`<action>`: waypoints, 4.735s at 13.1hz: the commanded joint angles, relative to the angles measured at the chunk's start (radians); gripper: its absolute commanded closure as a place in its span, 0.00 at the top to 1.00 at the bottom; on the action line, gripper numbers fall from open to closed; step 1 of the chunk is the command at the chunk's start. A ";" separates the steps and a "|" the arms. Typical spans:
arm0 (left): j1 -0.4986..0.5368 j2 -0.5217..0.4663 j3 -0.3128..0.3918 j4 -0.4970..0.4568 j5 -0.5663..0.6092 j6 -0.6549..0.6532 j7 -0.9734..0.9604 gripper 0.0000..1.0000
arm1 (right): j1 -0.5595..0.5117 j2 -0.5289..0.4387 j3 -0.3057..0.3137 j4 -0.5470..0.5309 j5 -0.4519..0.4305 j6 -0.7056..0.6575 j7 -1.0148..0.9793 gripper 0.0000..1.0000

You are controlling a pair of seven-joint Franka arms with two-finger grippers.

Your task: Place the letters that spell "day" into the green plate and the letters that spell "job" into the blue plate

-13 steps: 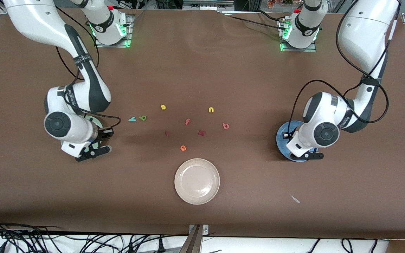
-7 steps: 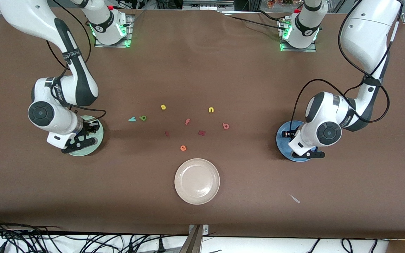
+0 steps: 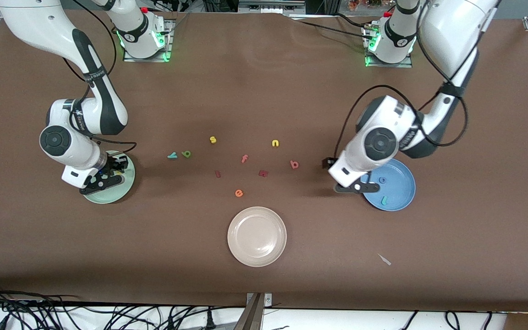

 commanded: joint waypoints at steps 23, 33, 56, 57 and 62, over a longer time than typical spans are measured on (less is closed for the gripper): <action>-0.229 0.205 0.062 0.026 0.064 0.277 -0.415 0.00 | -0.019 -0.074 0.225 -0.044 0.076 -0.099 -0.366 1.00; -0.026 0.016 0.057 0.057 0.049 -0.105 0.129 0.00 | -0.013 -0.068 0.275 -0.202 -0.032 0.211 -0.520 1.00; 0.335 -0.039 -0.038 0.115 0.041 -0.249 0.692 1.00 | 0.023 0.010 0.274 -0.196 -0.055 0.257 -0.852 0.35; 0.335 -0.062 -0.053 0.152 0.035 -0.292 0.691 1.00 | 0.021 0.010 0.274 -0.196 -0.058 0.257 -0.852 0.31; 0.334 -0.153 -0.072 0.356 0.041 -0.507 0.689 1.00 | 0.021 0.012 0.274 -0.194 -0.058 0.257 -0.852 0.26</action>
